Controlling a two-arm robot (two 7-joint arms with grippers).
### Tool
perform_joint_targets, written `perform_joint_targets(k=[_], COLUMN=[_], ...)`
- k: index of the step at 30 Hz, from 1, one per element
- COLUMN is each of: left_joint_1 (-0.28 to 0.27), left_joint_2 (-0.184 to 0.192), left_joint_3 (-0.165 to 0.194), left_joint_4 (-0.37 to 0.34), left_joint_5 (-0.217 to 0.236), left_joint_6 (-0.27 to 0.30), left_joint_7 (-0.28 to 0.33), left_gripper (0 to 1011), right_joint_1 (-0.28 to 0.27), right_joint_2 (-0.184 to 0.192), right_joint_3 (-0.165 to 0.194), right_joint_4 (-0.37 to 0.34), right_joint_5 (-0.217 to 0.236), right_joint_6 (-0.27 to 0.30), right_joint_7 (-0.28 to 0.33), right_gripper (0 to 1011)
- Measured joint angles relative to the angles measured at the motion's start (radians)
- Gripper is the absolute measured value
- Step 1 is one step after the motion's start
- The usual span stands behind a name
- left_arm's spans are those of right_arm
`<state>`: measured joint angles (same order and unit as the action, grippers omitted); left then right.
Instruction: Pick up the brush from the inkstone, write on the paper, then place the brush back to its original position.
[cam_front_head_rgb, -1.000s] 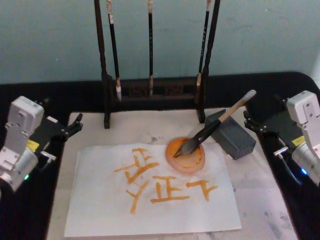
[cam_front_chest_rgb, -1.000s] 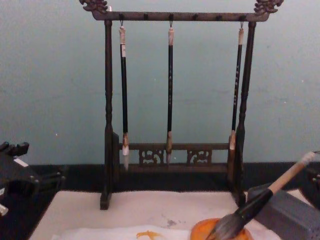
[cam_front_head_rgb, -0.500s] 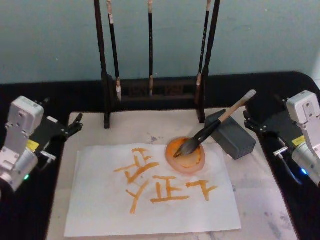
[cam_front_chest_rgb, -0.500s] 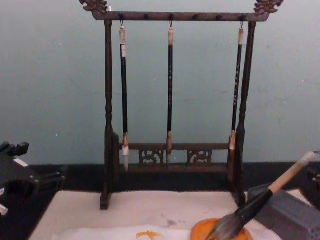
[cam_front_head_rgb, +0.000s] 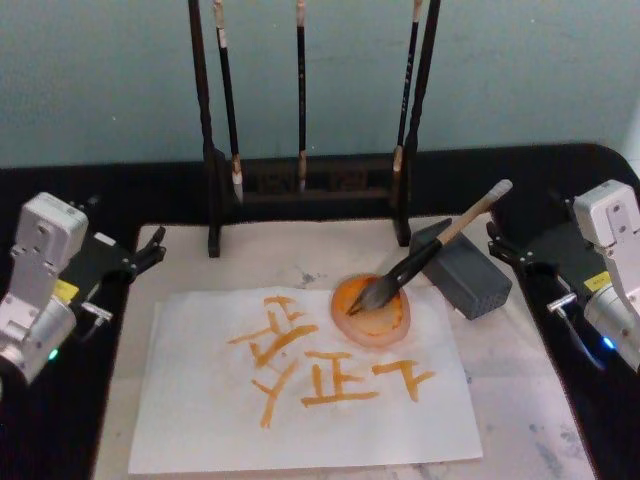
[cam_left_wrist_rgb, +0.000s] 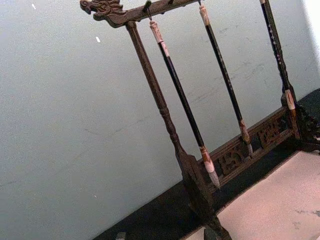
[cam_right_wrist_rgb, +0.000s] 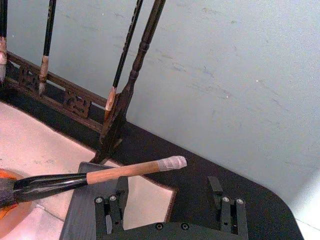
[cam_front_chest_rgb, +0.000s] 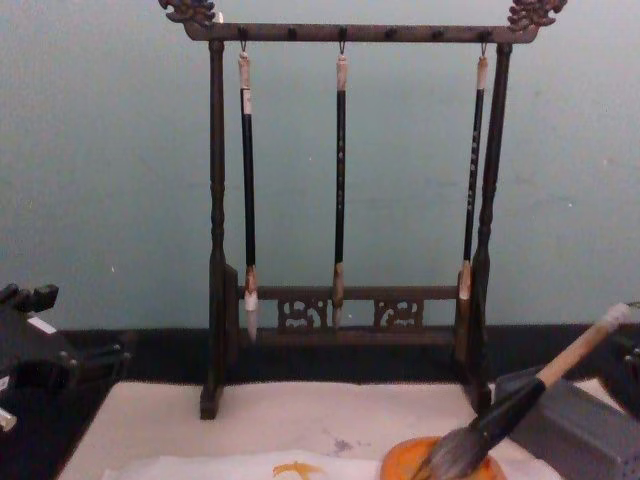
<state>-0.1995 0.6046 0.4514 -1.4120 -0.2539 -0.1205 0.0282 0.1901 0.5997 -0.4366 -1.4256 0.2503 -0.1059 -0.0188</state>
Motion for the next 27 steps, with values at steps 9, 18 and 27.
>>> perform_joint_targets(k=[9, 18, 27], left_joint_1=[0.0, 0.0, 0.0], left_joint_2=[0.0, 0.0, 0.0], left_joint_3=[0.0, 0.0, 0.0], left_joint_4=[0.0, 0.0, 0.0], left_joint_5=[0.0, 0.0, 0.0], left_joint_6=[0.0, 0.0, 0.0], left_joint_7=[0.0, 0.0, 0.0], left_gripper=[1010, 1009, 1010], right_joint_1=[-0.015, -0.025, -0.022], right_joint_2=[-0.017, -0.062, -0.138], right_joint_3=[0.048, 0.141, 0.246], right_joint_4=[-0.032, -0.064, -0.067], right_joint_5=[0.075, 0.277, 0.487], right_joint_6=[0.068, 0.236, 0.418], right_joint_7=[0.062, 0.159, 0.192], right_gripper=[1000, 1000, 1000])
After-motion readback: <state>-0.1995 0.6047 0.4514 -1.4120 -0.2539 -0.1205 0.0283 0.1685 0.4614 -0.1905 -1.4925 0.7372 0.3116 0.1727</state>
